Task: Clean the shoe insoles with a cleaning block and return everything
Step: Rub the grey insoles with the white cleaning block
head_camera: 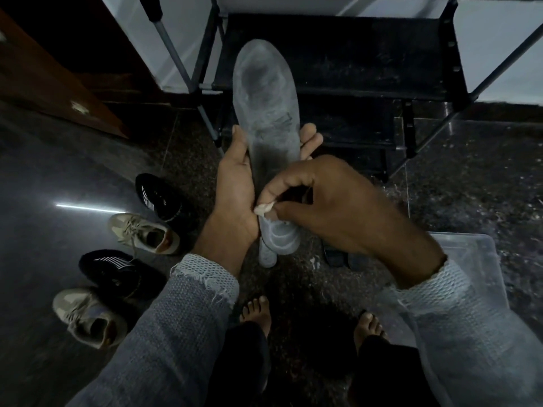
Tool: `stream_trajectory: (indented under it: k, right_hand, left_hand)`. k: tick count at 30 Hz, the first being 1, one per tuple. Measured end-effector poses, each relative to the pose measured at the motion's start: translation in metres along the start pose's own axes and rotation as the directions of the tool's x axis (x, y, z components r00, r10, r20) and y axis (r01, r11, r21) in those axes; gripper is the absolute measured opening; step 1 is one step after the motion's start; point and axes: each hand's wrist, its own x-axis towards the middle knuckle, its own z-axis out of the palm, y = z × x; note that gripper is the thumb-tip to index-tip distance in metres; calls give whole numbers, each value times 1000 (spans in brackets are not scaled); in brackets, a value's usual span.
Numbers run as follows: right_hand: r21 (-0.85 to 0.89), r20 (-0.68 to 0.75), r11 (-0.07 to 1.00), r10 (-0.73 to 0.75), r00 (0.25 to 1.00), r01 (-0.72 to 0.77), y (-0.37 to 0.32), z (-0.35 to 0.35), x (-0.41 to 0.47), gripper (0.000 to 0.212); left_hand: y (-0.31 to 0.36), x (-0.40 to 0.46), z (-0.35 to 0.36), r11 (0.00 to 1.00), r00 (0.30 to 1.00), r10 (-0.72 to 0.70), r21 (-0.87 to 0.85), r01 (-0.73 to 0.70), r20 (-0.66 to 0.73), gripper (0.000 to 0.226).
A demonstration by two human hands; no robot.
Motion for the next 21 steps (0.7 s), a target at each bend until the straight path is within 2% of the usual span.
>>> stream_trajectory:
  k: [2, 4, 6, 8, 11, 12, 14, 16, 18, 19, 21]
  right_hand:
    - [0, -151, 1000, 14, 988, -14, 1, 7, 2, 12]
    - [-20, -329, 999, 35, 944, -44, 3, 15, 4, 8]
    - [-74, -410, 996, 20, 912, -56, 4, 16, 6, 8]
    - [-99, -329, 995, -3, 944, -31, 5, 10, 5, 10]
    - [-70, -78, 997, -38, 996, 33, 2, 0, 1, 14]
    - [-56, -59, 998, -39, 998, 35, 2, -1, 1, 15]
    - [-46, -167, 999, -18, 986, 10, 5, 3, 2, 13]
    - [-84, -365, 996, -15, 931, -17, 10, 9, 5, 11]
    - [-119, -481, 993, -34, 876, -26, 15, 10, 7, 10]
    - [-128, -483, 991, -37, 875, -28, 16, 9, 7, 10]
    - [-121, -374, 992, -22, 927, -25, 16, 3, 5, 13]
  left_hand:
    - [-1, -2, 1, 1000, 1000, -11, 4, 11, 4, 74]
    - [-4, -4, 3, 999, 999, -43, 13, 43, 12, 77]
    - [-5, -5, 5, 997, 997, -72, 2, 72, 20, 77]
    - [-4, -5, 5, 998, 998, -65, -26, 66, 21, 75]
    - [2, -3, 2, 1000, 1000, -3, -11, 3, 8, 72]
    - [2, -3, 2, 1000, 1000, 4, -5, -4, 5, 72]
    - [0, -4, 5, 1000, 1000, -10, 8, 10, 0, 73]
    - [-5, -5, 8, 999, 999, -41, -2, 41, 7, 75]
    - [-9, -5, 9, 1000, 999, -31, -5, 31, -8, 73]
    - [-10, -5, 9, 1000, 999, -29, 4, 29, -14, 72]
    - [-8, -4, 7, 999, 999, -42, 14, 42, -18, 71]
